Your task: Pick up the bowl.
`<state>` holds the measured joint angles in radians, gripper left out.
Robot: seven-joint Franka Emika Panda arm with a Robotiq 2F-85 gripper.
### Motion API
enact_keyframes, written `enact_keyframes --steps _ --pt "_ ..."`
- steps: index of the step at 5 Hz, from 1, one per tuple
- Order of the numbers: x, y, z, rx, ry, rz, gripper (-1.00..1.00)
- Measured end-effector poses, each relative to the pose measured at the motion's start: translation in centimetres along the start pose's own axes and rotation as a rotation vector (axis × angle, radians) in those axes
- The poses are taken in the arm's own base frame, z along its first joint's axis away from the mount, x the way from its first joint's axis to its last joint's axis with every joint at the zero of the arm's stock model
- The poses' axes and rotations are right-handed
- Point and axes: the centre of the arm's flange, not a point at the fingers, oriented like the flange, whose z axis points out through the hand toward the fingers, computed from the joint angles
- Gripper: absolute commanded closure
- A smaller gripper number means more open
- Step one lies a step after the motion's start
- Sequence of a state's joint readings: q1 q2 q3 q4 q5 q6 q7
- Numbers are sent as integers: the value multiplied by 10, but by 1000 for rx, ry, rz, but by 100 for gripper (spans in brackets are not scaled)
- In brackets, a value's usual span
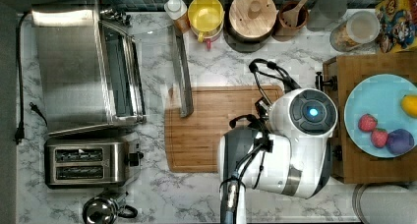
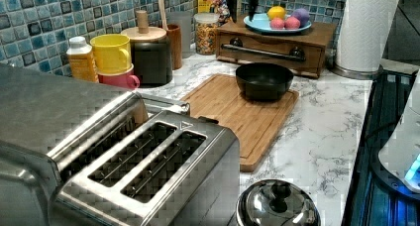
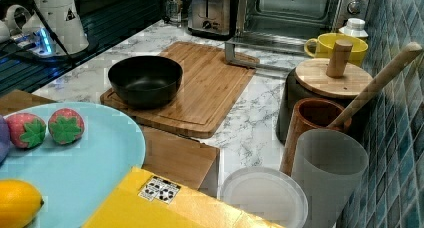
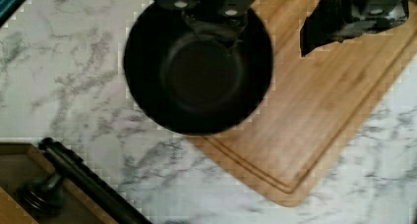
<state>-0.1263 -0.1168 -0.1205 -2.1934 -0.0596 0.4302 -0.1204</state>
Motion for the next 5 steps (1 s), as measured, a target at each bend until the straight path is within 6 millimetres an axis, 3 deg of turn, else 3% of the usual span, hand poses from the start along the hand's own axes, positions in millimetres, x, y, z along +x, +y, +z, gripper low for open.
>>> enact_keyframes --steps 1,2,4,5 --pt "-1 19 17 -40 -17 11 0" --pt "-7 26 28 -38 -23 -57 0" --pt "0 41 39 -54 16 -95 0" --pt "9 67 47 -46 5 -73 0"
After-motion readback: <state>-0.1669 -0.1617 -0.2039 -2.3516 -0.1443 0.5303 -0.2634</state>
